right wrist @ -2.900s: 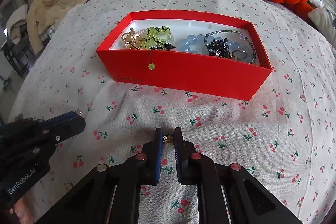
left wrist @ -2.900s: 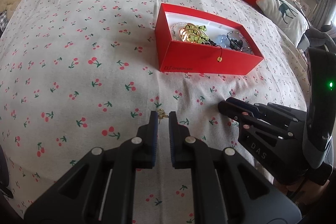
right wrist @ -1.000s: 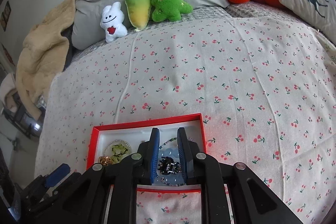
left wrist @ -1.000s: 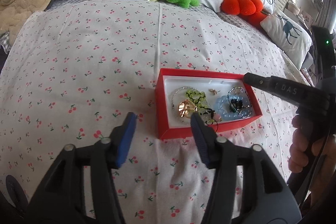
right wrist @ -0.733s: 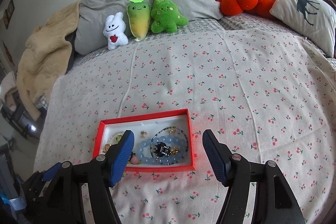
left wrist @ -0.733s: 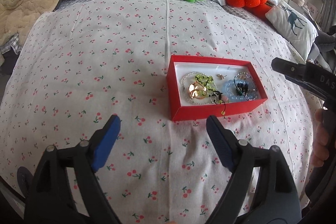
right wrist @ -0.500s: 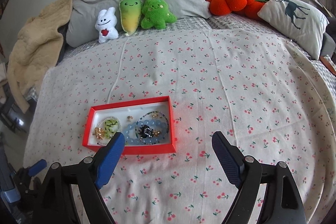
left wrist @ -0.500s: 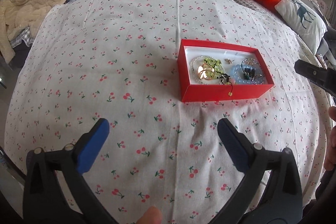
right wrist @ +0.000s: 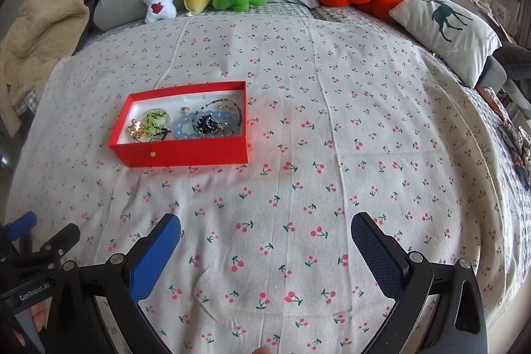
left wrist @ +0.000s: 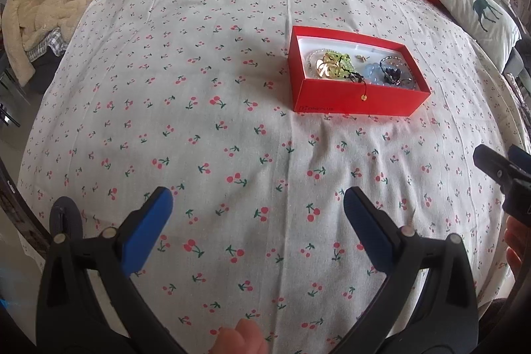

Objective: Organize jewelry

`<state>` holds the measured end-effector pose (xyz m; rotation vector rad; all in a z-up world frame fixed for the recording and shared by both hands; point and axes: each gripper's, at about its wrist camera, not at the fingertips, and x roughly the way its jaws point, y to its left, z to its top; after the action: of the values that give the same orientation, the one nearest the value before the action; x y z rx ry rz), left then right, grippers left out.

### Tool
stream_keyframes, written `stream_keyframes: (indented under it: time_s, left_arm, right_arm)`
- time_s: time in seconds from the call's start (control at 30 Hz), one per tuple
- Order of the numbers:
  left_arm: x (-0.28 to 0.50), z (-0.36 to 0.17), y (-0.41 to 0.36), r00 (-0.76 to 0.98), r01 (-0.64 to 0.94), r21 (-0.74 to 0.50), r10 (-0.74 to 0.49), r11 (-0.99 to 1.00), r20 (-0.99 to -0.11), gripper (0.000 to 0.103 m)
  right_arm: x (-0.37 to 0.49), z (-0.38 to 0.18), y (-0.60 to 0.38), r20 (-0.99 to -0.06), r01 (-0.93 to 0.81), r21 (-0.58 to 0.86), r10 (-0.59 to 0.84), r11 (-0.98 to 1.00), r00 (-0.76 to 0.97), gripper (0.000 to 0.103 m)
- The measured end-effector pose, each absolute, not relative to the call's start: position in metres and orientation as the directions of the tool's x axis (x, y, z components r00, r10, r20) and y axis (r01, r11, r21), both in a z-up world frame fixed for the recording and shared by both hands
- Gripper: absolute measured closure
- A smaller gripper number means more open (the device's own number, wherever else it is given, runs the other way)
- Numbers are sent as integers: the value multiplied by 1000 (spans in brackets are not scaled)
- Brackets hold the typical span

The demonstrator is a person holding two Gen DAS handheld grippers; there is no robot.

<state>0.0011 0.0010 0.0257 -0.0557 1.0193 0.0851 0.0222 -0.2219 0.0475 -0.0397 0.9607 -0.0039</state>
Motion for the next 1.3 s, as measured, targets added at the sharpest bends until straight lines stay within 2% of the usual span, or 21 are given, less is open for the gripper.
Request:
stream_keyframes:
  time_s: [0.17, 0.9, 1.3]
  left_arm:
    - [-8, 21, 1, 529, -112, 22, 79, 993, -845, 1]
    - [-9, 11, -20, 516, -70, 10, 45, 998, -856, 1]
    - [-11, 11, -20, 511, -83, 31, 69, 996, -857, 1]
  right_arm:
    - [11, 40, -219, -812, -6, -93, -73, 996, 580, 0]
    - [13, 23, -212, -846, 9, -85, -77, 996, 527, 0]
    - [13, 20, -209, -848, 5, -93, -82, 996, 523, 0]
